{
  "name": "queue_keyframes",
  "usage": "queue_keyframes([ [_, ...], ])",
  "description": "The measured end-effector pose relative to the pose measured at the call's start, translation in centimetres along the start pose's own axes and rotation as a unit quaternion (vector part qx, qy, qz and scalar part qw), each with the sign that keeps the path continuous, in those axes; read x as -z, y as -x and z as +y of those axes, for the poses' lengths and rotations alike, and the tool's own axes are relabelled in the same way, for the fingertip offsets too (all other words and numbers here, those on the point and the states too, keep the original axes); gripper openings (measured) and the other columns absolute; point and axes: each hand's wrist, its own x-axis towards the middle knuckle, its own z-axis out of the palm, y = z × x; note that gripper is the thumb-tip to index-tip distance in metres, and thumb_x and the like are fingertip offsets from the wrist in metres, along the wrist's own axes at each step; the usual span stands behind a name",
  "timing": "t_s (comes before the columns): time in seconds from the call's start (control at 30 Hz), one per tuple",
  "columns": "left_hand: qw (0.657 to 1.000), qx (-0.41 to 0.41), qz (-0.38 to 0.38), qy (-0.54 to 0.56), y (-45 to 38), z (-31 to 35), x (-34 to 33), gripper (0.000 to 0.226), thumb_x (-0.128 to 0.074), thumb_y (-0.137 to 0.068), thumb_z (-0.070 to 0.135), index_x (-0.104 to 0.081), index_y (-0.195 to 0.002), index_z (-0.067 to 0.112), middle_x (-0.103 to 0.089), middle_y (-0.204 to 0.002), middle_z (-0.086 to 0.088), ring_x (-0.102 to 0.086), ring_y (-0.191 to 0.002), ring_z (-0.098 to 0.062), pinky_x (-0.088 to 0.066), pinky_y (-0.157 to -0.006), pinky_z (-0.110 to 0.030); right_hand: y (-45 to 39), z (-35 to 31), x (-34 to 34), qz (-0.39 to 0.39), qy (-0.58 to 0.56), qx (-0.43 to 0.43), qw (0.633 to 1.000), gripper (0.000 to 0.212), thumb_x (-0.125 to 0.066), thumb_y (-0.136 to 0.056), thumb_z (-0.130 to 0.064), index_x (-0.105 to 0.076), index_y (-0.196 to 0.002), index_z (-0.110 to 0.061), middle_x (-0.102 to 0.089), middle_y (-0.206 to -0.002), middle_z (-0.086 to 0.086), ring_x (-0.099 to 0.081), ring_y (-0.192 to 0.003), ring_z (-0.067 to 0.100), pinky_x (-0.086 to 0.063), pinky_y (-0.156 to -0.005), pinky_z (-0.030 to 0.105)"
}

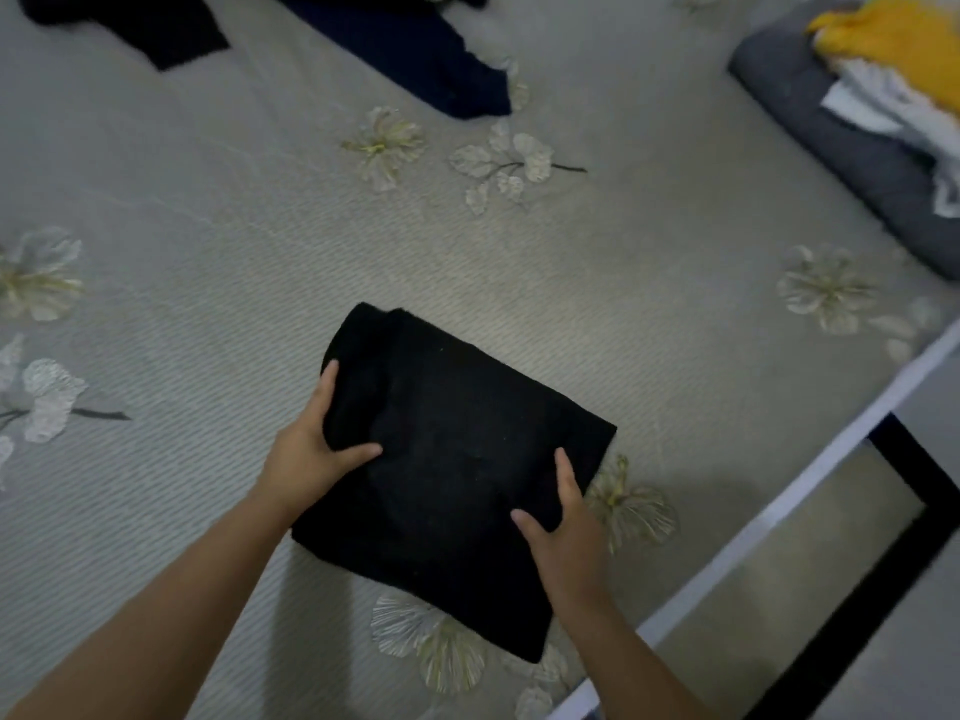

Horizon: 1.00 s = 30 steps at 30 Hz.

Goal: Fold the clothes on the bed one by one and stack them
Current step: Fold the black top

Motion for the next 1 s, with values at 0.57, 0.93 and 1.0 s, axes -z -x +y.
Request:
queue_keyframes([
  [0.57,0.983,-0.13,0.027,-0.13,-2.2,33.1,-17.7,0.092,-0.071,-0.077,0.027,-0.01,-0.146,0.027,-0.045,-0.139,-0.009,-0.047,-0.122,-0.029,-0.039,-0.097,-0.035,-8.4,6.7,34.8,0.132,0.026,0.092,0.987,0.084,-0.068,-0.08,-0.027,-0.012,-0.142,-0.02,-0.055,-0.129,0.008,-0.06,-0.104,0.021,-0.031,-0.081,0.006],
  [0.93,0.961,-0.242,0.006,-0.131,-9.7,52.8,-29.6,0.088,-0.074,-0.075,0.025,-0.019,-0.144,0.024,-0.044,-0.139,-0.009,-0.047,-0.123,-0.031,-0.041,-0.095,-0.038,-16.4,9.9,55.4,0.21,-0.027,0.096,0.973,0.081,-0.07,-0.079,-0.024,-0.021,-0.144,-0.019,-0.041,-0.142,0.007,-0.04,-0.13,0.019,-0.031,-0.097,0.017],
  [1.0,0.957,-0.253,0.0,-0.139,-12.1,55.7,-30.1,0.086,-0.073,-0.075,0.027,-0.021,-0.144,0.026,-0.045,-0.139,-0.009,-0.048,-0.122,-0.031,-0.043,-0.095,-0.039,-19.0,9.0,57.8,0.215,-0.028,0.101,0.971,0.082,-0.069,-0.079,-0.026,-0.019,-0.144,-0.02,-0.041,-0.142,0.007,-0.041,-0.129,0.02,-0.034,-0.096,0.019],
])
